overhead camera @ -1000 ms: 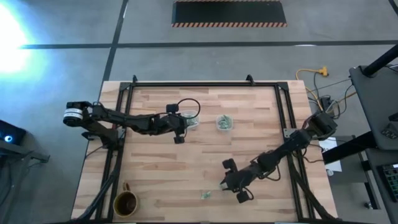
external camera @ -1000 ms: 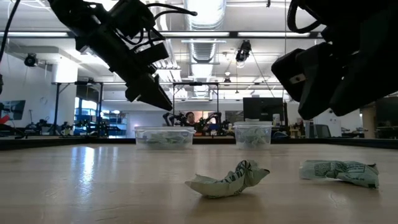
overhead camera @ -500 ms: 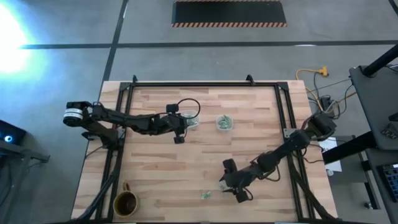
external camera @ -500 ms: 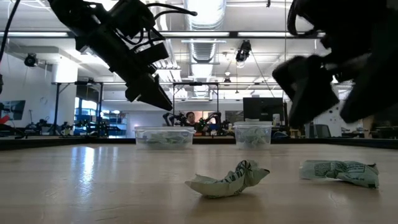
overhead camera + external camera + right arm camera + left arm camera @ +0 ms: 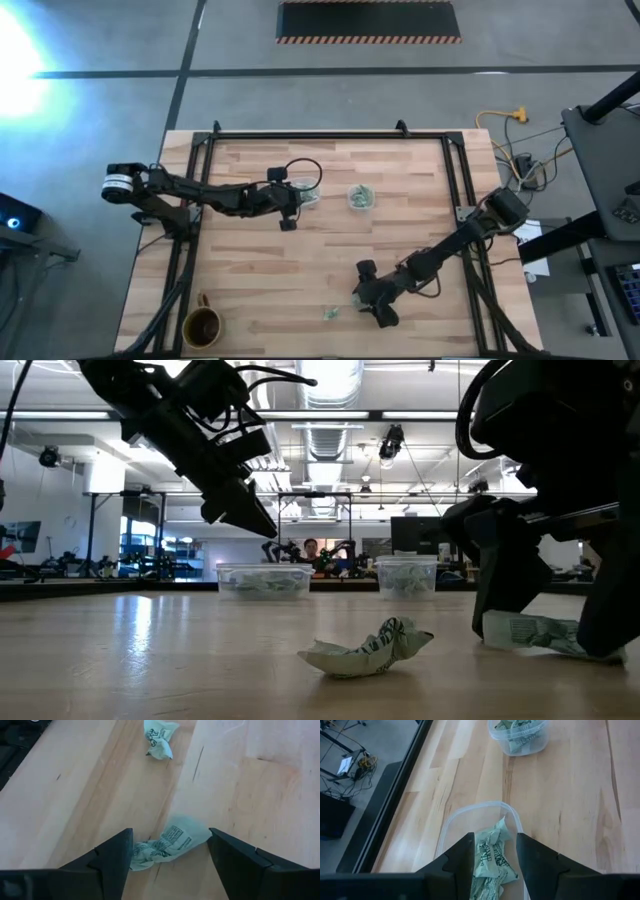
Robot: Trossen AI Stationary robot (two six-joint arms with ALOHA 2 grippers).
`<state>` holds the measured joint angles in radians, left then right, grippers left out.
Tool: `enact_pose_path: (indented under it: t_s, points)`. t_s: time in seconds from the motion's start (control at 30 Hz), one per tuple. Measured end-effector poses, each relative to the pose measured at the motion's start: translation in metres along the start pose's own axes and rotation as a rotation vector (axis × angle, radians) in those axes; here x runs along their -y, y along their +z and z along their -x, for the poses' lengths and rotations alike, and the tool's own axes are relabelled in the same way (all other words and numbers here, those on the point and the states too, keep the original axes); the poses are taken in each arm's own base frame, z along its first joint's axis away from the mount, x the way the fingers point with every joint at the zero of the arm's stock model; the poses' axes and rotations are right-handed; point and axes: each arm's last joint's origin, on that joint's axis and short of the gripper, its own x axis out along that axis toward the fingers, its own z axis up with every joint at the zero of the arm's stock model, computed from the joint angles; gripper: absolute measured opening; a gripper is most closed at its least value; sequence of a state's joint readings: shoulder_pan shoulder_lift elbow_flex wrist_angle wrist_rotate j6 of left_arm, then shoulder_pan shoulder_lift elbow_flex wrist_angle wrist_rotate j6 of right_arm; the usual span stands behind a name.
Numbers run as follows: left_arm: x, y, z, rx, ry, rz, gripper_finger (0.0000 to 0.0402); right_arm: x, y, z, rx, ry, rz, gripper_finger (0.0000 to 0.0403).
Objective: Pick and place Stevia / Truvia into bins
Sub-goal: Put the middle stevia packet into the transparent square container
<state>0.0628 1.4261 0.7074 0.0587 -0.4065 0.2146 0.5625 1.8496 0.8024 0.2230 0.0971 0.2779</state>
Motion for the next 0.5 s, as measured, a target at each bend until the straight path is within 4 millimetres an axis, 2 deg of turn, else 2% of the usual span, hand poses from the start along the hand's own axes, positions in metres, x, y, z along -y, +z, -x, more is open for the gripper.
enact_pose_path:
  t_s: [0.17,0.5]
  points:
    - [0.0,-0.0001,0.0,0.0,0.0,0.0,0.013,0.0002,-0.0001,0.0,0.0,-0.008,0.008,0.0233]
    - [-0.0001,-0.0001,-0.0001,-0.001,0.0,0.001,0.013,-0.0006,0.0026,0.0001,0.006,-0.009,0.073,0.0163]
